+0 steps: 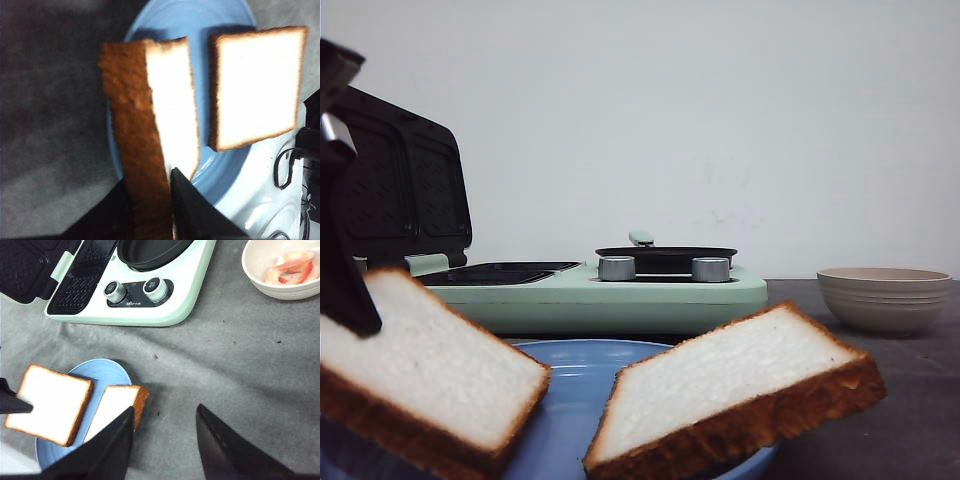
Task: Make breakfast with bread and shrimp
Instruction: 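Grasp the bread slice nearest the left gripper by its edge, then lift the bread slice with the left gripper toward the sandwich maker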
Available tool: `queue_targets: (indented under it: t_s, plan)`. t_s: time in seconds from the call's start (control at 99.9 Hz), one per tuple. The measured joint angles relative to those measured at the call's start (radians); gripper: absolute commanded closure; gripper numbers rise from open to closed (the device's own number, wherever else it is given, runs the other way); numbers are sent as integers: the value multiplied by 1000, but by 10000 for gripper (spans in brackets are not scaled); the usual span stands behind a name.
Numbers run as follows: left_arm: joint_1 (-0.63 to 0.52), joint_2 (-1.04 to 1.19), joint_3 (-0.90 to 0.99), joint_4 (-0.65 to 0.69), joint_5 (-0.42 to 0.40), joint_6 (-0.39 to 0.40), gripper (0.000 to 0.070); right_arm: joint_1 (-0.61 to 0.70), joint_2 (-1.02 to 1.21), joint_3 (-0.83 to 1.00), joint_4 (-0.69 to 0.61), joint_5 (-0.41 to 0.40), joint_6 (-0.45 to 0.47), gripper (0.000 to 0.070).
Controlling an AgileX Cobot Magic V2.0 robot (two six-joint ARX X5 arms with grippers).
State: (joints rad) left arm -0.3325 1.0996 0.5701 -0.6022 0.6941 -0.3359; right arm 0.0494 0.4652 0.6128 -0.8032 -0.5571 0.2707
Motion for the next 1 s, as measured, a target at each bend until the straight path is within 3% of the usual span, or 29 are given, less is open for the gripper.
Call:
queue_targets:
  t_s: [0.31, 0.771, 1.001]
  plan:
    - [0, -112, 10, -6, -27, -34, 697, 0, 0, 0, 0, 0, 0, 459]
    - [0, -145, 206, 5, -223, -40, 697, 0, 0, 0, 0, 0, 0, 459]
    - [0, -145, 229, 141, -334, -26, 696, 0, 0, 0, 0, 0, 0, 459]
